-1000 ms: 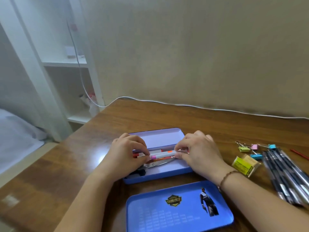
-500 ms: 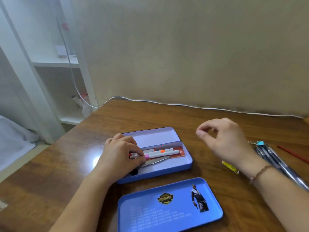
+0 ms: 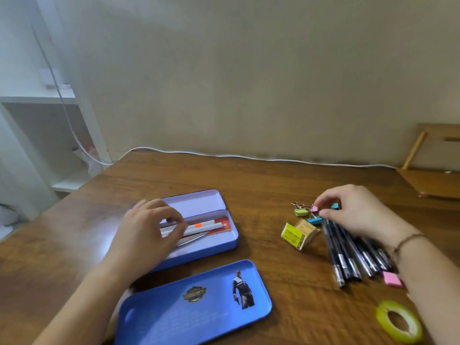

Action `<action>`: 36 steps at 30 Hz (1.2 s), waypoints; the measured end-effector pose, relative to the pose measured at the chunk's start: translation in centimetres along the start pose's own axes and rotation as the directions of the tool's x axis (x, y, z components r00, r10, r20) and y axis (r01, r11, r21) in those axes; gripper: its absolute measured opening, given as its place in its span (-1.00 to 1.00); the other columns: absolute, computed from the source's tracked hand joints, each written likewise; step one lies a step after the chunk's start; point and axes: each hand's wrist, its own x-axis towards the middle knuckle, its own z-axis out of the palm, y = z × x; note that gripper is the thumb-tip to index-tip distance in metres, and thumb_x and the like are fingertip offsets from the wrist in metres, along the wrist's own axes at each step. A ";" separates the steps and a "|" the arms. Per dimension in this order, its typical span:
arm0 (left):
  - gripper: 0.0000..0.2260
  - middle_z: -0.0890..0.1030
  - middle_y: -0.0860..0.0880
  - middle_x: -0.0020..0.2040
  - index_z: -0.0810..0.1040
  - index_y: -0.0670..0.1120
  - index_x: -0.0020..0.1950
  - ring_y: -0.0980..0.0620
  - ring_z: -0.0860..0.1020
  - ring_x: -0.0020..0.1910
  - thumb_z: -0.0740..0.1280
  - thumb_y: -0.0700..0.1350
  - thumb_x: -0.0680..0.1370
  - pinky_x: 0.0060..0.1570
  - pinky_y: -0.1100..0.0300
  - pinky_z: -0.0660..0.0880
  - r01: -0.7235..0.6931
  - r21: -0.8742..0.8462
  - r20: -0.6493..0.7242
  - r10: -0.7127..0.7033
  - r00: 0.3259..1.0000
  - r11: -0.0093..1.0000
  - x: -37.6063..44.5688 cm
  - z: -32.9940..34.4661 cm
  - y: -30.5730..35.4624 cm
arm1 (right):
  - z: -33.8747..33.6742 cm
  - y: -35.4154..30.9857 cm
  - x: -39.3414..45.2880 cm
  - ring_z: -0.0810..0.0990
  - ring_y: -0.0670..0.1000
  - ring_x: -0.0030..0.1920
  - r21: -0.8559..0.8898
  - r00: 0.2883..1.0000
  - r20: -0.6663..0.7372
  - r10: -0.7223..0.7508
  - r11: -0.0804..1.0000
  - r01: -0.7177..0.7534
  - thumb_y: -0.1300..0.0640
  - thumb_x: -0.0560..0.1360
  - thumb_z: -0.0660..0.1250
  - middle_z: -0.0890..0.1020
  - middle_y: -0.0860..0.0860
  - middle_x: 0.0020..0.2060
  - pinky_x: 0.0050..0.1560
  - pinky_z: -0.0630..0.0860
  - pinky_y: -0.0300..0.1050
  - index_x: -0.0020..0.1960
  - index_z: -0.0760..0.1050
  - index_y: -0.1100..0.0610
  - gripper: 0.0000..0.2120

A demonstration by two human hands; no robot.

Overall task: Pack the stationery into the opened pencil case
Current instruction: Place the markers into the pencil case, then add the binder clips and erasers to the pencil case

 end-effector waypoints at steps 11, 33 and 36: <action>-0.75 0.53 0.13 -0.06 0.62 0.08 0.11 0.10 0.48 0.00 0.33 0.15 0.51 -0.03 0.12 0.51 -0.178 -0.133 0.365 0.215 0.906 0.975 5.2 6.6 14.0 | 2.2 1.5 0.7 0.44 -0.08 0.04 -0.178 0.999 -0.004 -0.039 0.983 0.038 -0.07 0.41 0.43 0.51 -0.21 -0.10 -0.14 0.42 -0.12 -0.10 0.64 -0.14 -0.92; -0.91 0.64 0.15 -0.34 0.71 0.07 -0.09 0.24 0.52 -0.37 0.42 0.03 0.50 -0.32 0.33 0.43 0.046 -0.479 0.308 0.119 0.944 0.876 3.9 2.3 10.4 | 0.4 -7.5 -3.4 0.59 -0.20 -0.13 0.358 0.886 -0.200 -0.417 0.811 0.463 0.15 0.44 0.46 0.68 -0.18 -0.22 -0.14 0.43 -0.45 -0.10 0.67 -0.01 -0.92; -0.84 0.63 0.25 -0.13 0.64 0.17 0.05 0.26 0.56 -0.16 0.41 0.11 0.49 -0.20 0.44 0.42 -0.065 -0.257 0.383 0.164 0.909 0.964 3.7 0.3 7.1 | 1.4 -8.1 -3.4 0.58 -0.21 -0.17 0.358 0.895 -0.225 -0.384 0.822 0.443 0.17 0.44 0.46 0.66 -0.22 -0.25 -0.18 0.42 -0.43 -0.12 0.67 -0.05 -0.88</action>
